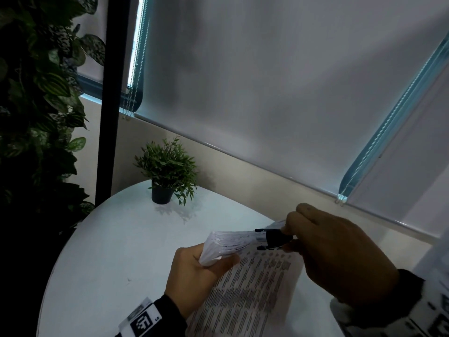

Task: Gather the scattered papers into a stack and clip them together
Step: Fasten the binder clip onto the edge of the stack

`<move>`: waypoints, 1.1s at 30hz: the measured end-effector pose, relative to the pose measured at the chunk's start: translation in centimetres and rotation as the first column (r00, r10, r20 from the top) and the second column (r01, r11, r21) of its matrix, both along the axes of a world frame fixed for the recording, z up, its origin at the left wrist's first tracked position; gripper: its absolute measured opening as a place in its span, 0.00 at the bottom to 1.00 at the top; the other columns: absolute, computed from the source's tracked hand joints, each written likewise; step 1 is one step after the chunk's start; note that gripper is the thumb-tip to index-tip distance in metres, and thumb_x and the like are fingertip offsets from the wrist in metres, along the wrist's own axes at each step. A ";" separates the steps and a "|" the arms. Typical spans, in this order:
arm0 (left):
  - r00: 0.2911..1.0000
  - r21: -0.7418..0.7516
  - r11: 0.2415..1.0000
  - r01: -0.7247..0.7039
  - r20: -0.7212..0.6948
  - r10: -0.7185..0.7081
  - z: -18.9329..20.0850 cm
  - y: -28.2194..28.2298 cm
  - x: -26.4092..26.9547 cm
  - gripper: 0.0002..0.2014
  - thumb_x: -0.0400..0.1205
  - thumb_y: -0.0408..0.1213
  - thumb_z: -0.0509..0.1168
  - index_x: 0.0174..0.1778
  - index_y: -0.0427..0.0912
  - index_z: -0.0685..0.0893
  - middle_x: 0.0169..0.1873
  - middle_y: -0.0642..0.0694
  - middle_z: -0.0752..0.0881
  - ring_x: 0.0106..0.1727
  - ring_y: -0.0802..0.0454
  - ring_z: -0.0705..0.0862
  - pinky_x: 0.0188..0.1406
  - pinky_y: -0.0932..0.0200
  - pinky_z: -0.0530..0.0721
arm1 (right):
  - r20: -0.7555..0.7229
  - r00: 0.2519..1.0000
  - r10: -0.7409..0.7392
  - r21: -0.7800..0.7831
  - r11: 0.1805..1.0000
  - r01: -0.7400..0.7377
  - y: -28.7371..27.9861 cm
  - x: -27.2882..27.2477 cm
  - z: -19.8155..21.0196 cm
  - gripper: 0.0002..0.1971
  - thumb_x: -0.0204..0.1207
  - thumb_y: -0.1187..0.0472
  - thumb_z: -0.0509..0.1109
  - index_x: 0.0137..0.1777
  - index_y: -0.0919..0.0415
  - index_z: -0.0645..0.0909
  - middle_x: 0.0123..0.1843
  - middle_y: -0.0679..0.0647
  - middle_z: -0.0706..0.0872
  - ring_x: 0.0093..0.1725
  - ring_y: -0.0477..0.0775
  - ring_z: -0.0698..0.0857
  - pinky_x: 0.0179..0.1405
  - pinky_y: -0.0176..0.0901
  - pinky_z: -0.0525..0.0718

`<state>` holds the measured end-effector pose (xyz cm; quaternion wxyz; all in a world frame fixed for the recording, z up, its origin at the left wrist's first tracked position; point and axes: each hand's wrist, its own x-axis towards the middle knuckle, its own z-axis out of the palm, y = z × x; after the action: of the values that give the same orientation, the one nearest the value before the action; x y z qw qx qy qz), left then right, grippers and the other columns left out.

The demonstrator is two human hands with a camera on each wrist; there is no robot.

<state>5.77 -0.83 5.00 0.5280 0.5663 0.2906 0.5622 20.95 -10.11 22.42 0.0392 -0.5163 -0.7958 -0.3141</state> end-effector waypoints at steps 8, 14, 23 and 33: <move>0.999 -0.057 0.998 0.003 0.042 0.000 0.5 -0.4 0.1 0.20 0.58 0.54 0.79 0.38 0.44 0.92 0.38 0.29 0.88 0.35 0.50 0.81 0.37 0.53 0.79 | -0.071 0.997 -0.033 0.157 0.987 0.044 0.5 0.1 -4.1 0.20 0.48 0.68 0.86 0.34 0.58 0.78 0.31 0.52 0.80 0.24 0.52 0.77 0.20 0.39 0.71; 0.999 -0.064 0.998 -0.015 0.032 0.017 0.8 -0.4 0.2 0.19 0.57 0.56 0.78 0.36 0.46 0.92 0.31 0.32 0.88 0.30 0.51 0.78 0.32 0.56 0.76 | -0.052 0.999 -0.012 0.129 0.992 0.019 1.1 0.0 -3.5 0.19 0.48 0.69 0.85 0.33 0.58 0.79 0.30 0.52 0.79 0.23 0.51 0.77 0.19 0.42 0.76; 1.000 -0.017 1.000 0.004 0.014 -0.004 0.1 0.0 0.5 0.22 0.60 0.57 0.79 0.37 0.43 0.92 0.36 0.28 0.88 0.32 0.50 0.80 0.35 0.54 0.78 | 0.038 0.999 0.016 -0.021 1.000 -0.015 1.8 -0.1 -0.3 0.23 0.45 0.65 0.87 0.33 0.55 0.75 0.29 0.48 0.76 0.21 0.47 0.74 0.15 0.36 0.72; 1.000 0.062 0.998 -0.002 -0.024 0.004 -0.4 0.1 0.6 0.21 0.62 0.55 0.77 0.32 0.38 0.90 0.28 0.30 0.85 0.26 0.53 0.75 0.28 0.58 0.73 | -0.064 0.990 -0.128 -0.375 0.922 0.095 2.9 0.0 2.6 0.09 0.72 0.61 0.74 0.49 0.53 0.77 0.45 0.44 0.76 0.42 0.51 0.80 0.40 0.48 0.81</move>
<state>6.37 -0.77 4.61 0.5056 0.5889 0.2803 0.5648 20.99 -7.25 25.03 -0.0422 -0.5721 -0.8075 -0.1370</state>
